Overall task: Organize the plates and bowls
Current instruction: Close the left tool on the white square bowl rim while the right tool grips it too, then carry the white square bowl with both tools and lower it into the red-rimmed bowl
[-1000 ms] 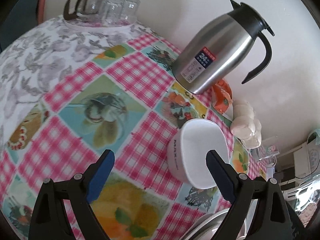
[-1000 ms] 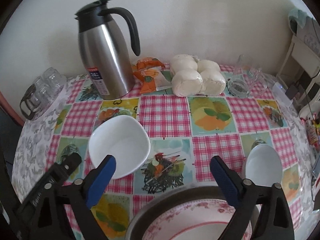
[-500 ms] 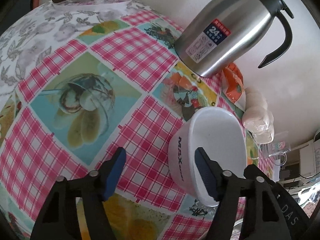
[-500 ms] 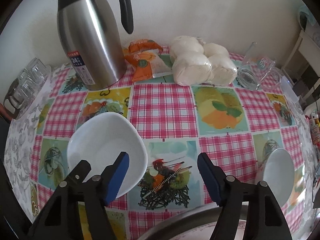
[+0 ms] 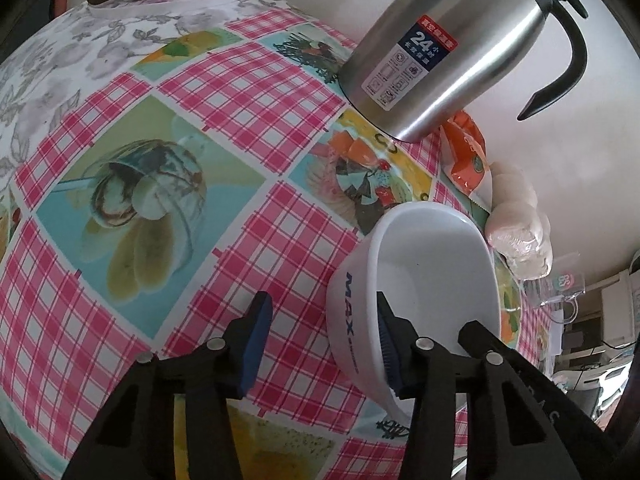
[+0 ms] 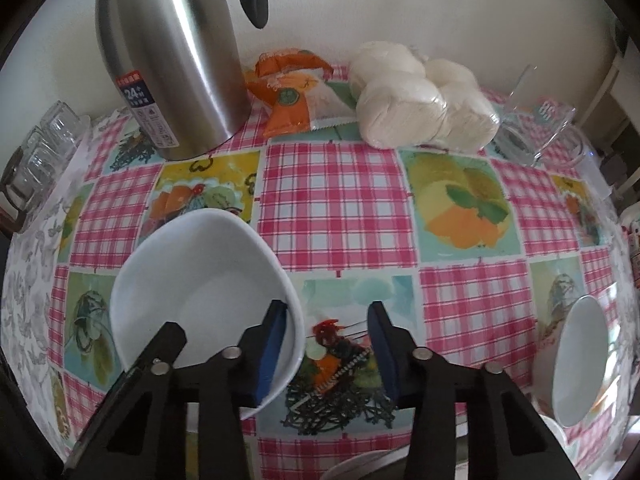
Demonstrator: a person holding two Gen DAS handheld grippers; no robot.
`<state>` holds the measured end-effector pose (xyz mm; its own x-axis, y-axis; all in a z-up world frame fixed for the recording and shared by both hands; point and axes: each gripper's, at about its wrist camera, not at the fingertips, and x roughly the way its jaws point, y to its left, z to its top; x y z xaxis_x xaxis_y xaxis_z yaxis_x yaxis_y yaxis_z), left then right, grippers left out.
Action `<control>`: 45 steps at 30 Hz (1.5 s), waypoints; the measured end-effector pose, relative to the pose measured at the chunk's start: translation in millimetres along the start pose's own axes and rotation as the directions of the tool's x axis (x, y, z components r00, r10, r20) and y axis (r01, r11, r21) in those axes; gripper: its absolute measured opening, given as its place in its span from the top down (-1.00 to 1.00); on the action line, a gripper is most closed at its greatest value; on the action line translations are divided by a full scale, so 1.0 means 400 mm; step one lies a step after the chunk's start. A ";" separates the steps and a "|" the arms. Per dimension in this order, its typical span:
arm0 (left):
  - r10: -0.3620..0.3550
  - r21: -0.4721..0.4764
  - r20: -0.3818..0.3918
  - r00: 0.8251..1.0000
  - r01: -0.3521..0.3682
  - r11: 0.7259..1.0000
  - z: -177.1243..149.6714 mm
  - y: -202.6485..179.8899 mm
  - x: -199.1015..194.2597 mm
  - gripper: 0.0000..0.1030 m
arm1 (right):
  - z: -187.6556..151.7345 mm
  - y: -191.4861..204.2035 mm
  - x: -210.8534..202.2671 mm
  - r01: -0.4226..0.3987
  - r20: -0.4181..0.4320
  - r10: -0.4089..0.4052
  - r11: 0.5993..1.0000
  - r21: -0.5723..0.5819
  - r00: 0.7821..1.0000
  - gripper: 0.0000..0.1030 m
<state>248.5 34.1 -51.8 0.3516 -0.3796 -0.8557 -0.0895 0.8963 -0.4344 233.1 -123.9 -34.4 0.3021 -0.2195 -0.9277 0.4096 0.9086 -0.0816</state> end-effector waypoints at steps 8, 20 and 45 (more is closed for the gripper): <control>-0.082 -0.010 -0.024 0.996 0.081 0.997 0.000 0.007 0.006 0.37 | -0.002 0.011 0.007 -0.047 -0.019 0.046 0.999 -0.012 0.999 0.58; -0.129 0.026 -0.037 0.991 0.130 0.991 -0.009 -0.004 -0.045 0.53 | -0.024 0.001 -0.057 -0.105 0.005 0.105 0.994 0.004 0.994 0.80; -0.211 0.295 0.151 0.966 0.160 0.942 -0.140 -0.183 -0.438 0.53 | -0.163 -0.181 -0.460 -0.285 0.340 0.254 0.957 0.045 0.906 0.75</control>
<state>141.3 22.1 114.1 0.4992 -0.5214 -0.6920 0.2471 0.8512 -0.4631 91.9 -126.4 118.4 0.6701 -0.0892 -0.7369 0.3447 0.9166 0.2025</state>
